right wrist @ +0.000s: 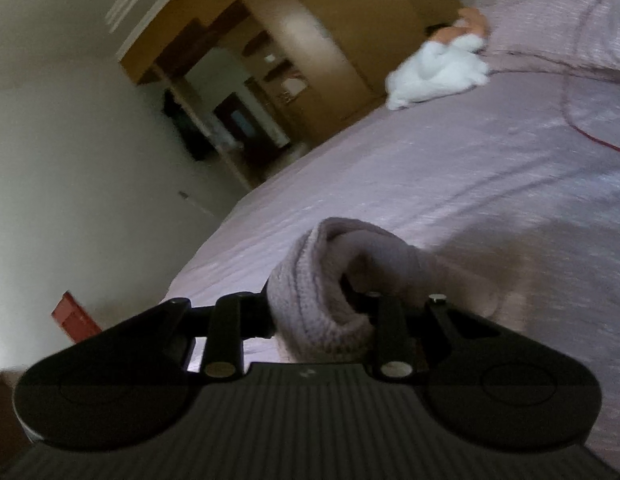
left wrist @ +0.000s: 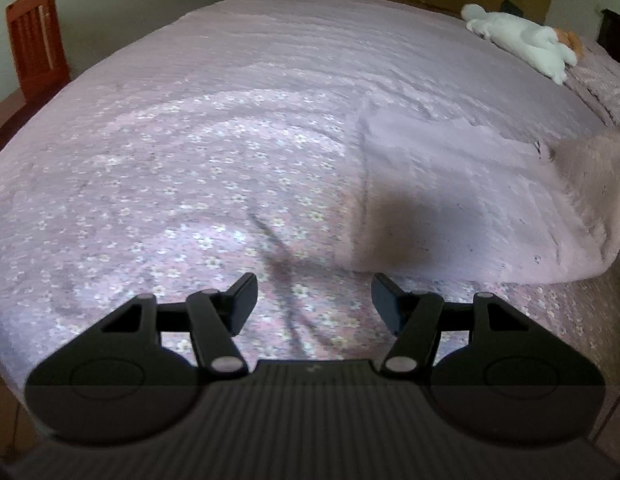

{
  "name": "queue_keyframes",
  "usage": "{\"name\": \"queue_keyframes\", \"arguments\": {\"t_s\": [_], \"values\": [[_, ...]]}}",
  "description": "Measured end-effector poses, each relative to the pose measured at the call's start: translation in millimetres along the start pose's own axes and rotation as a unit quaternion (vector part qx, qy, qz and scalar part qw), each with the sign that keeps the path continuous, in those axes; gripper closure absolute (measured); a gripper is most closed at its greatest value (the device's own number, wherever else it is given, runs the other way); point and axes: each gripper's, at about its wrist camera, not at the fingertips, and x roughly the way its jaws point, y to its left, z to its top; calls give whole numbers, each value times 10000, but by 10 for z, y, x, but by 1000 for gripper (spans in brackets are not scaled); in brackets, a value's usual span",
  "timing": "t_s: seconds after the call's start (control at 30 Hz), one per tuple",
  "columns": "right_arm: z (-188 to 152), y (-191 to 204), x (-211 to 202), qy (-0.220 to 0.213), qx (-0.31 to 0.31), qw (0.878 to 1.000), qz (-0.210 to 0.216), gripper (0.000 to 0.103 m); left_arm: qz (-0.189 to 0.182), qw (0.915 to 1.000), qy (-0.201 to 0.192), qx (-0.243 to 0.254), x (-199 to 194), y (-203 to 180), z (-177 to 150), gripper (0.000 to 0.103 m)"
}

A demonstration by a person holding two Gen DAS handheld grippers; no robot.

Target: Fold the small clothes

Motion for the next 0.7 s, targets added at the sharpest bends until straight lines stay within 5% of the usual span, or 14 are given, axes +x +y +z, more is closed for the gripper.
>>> {"name": "queue_keyframes", "arguments": {"t_s": [0.3,0.7], "values": [[-116,908,387,354,-602,9958,588,74,178,9991,-228,-300,-104,298,101,38],[-1258,1695,1065,1298,-1776,9745,441,74,387,9976,-321,-482,-12,619,196,38]]}}
